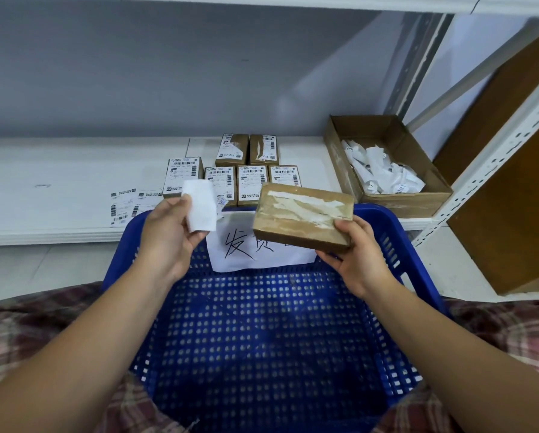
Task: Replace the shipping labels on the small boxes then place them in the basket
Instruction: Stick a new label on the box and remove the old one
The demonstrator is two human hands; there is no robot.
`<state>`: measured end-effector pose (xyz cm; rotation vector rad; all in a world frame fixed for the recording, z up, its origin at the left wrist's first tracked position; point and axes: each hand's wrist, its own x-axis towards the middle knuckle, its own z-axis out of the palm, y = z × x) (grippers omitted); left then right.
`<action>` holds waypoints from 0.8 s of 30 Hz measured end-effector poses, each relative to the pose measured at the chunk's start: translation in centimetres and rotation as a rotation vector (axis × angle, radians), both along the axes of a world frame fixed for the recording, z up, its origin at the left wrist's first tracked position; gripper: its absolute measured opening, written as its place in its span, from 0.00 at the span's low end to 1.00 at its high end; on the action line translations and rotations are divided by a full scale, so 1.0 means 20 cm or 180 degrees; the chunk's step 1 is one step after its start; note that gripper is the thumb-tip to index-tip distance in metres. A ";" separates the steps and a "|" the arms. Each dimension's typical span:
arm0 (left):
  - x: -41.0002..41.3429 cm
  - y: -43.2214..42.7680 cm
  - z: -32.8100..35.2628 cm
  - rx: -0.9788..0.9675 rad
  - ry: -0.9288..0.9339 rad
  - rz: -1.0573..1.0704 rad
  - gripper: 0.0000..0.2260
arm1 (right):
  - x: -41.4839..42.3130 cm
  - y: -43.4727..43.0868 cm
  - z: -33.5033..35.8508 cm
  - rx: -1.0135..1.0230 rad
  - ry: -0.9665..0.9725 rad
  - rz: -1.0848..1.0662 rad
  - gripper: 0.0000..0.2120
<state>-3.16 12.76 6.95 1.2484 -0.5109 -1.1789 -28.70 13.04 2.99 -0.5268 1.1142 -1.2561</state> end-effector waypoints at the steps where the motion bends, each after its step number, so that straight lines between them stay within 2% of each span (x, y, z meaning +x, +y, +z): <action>1: 0.00 0.00 -0.01 0.0004 -0.0224 0.0019 0.07 | 0.00 0.00 0.00 0.0016 0.0018 0.0012 0.17; 5: 0.03 -0.03 -0.05 0.0119 -0.1134 0.0243 0.08 | 0.00 0.00 -0.01 0.0015 0.0049 0.0113 0.16; 10: 0.03 -0.03 -0.08 0.0195 -0.1756 0.0126 0.09 | 0.00 0.00 -0.02 -0.0041 0.0137 0.0255 0.15; 12: 0.02 -0.02 -0.09 0.0216 -0.1989 0.0039 0.06 | 0.00 -0.01 -0.02 -0.0029 0.0215 0.0305 0.18; 14: 0.00 -0.01 -0.10 0.0198 -0.2131 -0.0078 0.06 | 0.01 -0.01 -0.03 -0.0026 0.0250 0.0328 0.23; 17: 0.00 0.00 -0.12 0.0180 -0.2190 -0.0435 0.12 | 0.01 -0.01 -0.02 -0.0023 0.0270 0.0304 0.30; 22: -0.03 0.02 -0.14 0.0096 -0.2443 -0.0855 0.11 | 0.03 0.01 -0.03 -0.0009 0.0329 0.0425 0.32; 24: -0.05 0.04 -0.14 0.0004 -0.2457 -0.1011 0.10 | 0.04 0.01 -0.03 0.0008 0.0406 0.0494 0.31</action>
